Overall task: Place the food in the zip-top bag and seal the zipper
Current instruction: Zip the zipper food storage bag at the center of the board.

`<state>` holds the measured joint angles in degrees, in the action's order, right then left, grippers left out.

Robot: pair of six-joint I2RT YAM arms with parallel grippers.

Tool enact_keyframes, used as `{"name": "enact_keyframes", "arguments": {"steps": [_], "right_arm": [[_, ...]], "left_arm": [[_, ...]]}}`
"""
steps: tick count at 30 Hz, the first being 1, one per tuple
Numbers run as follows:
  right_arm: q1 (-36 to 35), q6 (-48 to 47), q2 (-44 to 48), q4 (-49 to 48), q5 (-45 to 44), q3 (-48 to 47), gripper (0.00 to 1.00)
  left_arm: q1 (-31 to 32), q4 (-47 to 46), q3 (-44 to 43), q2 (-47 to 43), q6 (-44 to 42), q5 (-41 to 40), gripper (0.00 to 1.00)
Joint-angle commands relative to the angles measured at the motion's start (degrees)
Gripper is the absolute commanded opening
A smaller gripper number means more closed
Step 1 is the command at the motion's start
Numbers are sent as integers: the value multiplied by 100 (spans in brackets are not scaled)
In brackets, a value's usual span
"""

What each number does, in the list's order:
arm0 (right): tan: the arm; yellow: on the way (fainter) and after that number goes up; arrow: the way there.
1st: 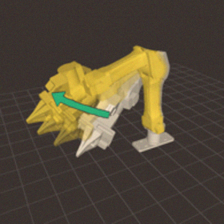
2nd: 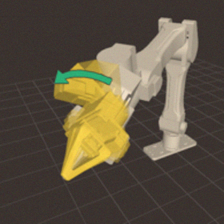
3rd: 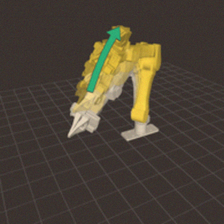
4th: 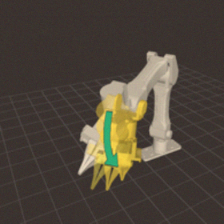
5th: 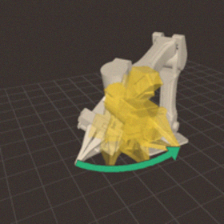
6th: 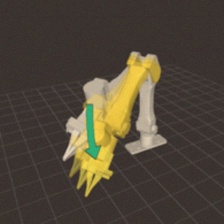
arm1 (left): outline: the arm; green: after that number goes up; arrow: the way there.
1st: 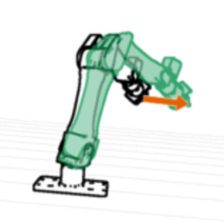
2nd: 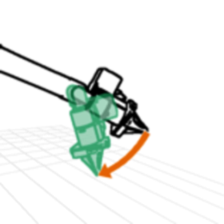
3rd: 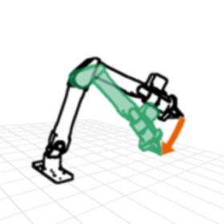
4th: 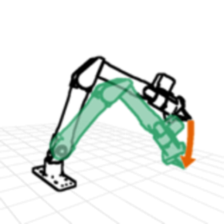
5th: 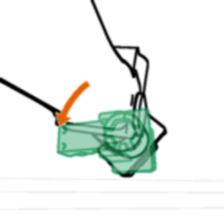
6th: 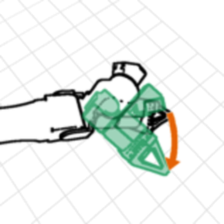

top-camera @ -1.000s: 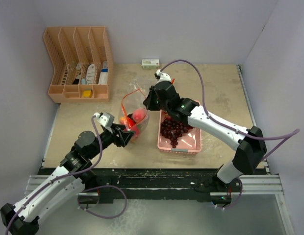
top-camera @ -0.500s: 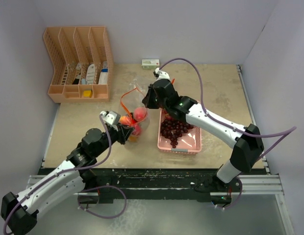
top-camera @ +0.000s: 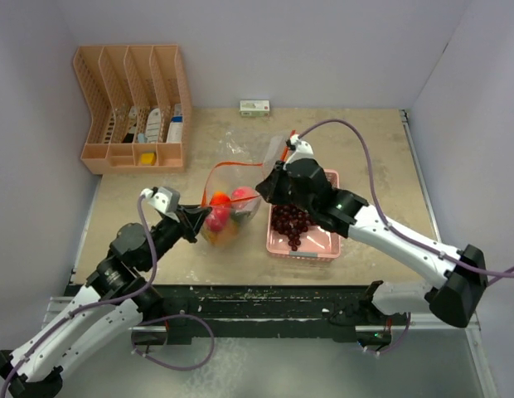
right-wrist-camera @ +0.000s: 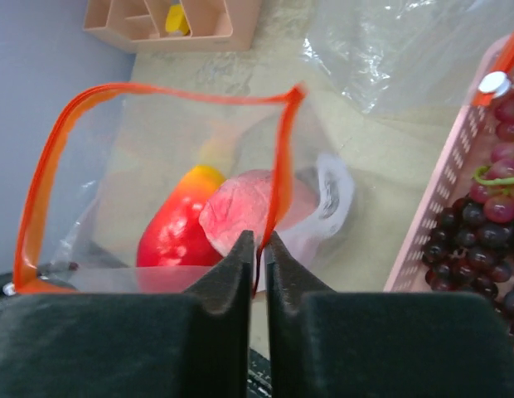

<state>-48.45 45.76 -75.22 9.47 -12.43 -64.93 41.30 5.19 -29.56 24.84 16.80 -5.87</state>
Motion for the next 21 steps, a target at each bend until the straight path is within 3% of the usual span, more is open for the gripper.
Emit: {"name": "enact_keyframes", "arguments": {"steps": [1, 3, 5, 11, 14, 21], "right_arm": [[177, -697, 674, -536, -315, 578, 17], [178, -1227, 976, -972, 160, 1038, 24], [184, -1789, 1234, -1349, 684, 1191, 39], [180, -3785, 1179, -1906, 1789, 563, 62], [175, -4644, 828, -1939, 2774, 101, 66], [182, -6027, -383, -1353, 4626, -780, 80]], "left_arm": [[-26, 425, -413, -269, -122, -456, 0], [-28, 637, -509, -160, -40, -448, 0], [-33, 927, -702, 38, -28, -433, 0], [-34, 1782, -1334, 617, -282, 190, 0], [-31, 2019, -1508, 707, -368, 702, 0], [-35, 2563, -1752, 572, -491, 822, 0]]}}
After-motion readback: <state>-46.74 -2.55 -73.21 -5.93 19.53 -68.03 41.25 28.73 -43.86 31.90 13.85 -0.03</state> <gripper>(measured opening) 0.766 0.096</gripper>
